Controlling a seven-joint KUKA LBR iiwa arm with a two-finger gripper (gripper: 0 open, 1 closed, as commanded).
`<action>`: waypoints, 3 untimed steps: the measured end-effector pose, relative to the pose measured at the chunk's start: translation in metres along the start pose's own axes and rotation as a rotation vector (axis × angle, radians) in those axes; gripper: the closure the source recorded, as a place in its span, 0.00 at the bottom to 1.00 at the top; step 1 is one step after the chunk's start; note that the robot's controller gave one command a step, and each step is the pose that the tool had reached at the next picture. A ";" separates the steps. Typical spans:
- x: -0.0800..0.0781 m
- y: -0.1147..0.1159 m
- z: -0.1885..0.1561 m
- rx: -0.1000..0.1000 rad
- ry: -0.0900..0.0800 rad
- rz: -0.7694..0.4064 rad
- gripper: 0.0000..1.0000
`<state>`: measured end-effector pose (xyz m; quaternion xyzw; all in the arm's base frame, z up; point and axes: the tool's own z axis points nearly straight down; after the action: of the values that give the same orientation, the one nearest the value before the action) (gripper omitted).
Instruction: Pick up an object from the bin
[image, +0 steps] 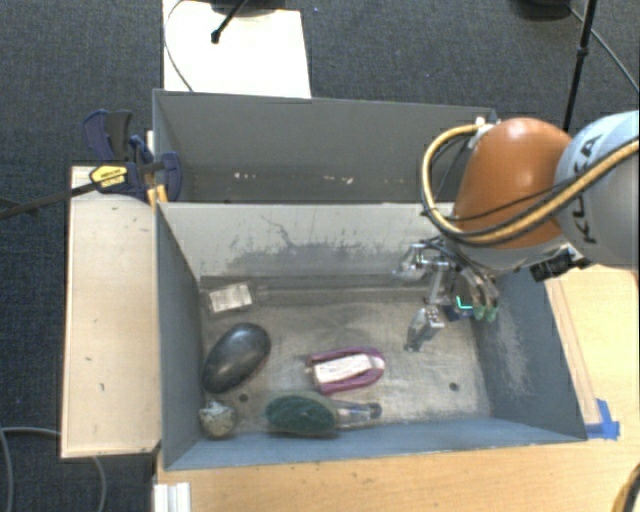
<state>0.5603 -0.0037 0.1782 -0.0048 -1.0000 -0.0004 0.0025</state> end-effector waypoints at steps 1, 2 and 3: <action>0.029 0.033 0.089 -0.001 0.002 0.022 0.00; 0.050 0.069 0.105 -0.001 -0.021 0.110 0.00; 0.049 0.069 0.104 -0.002 -0.023 0.110 1.00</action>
Offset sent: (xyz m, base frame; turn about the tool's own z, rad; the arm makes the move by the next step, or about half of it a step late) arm -0.0266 0.0311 -0.0846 0.0253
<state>0.5111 0.0656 0.0747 -0.0598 -0.9982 -0.0011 -0.0091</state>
